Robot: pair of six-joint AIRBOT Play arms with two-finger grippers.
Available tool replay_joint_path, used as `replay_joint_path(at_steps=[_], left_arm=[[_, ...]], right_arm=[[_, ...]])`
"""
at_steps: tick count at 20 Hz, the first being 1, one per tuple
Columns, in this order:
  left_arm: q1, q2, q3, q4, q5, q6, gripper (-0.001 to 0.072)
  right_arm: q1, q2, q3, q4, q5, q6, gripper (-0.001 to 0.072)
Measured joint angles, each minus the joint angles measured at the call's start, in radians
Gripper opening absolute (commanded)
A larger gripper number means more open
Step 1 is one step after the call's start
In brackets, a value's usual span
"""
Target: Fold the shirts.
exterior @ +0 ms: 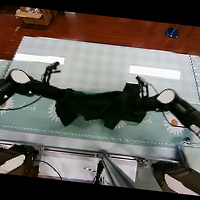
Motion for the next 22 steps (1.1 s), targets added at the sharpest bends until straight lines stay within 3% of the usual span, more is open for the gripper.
replay_joint_path(at_steps=[10,17,22], left_arm=[[0.172,0.237,0.601,0.058,-0.309,-0.034,0.0033],[0.175,0.281,1.111,0.063,-0.509,-0.222,0.0033],[0.173,0.299,1.208,0.024,-0.709,-0.377,0.0033]], right_arm=[[-0.274,0.385,0.495,-0.052,0.271,0.023,0.0027],[-0.33,0.432,0.879,-0.059,0.362,0.108,0.0026],[-0.334,0.429,1.001,-0.051,0.576,0.174,0.0026]])
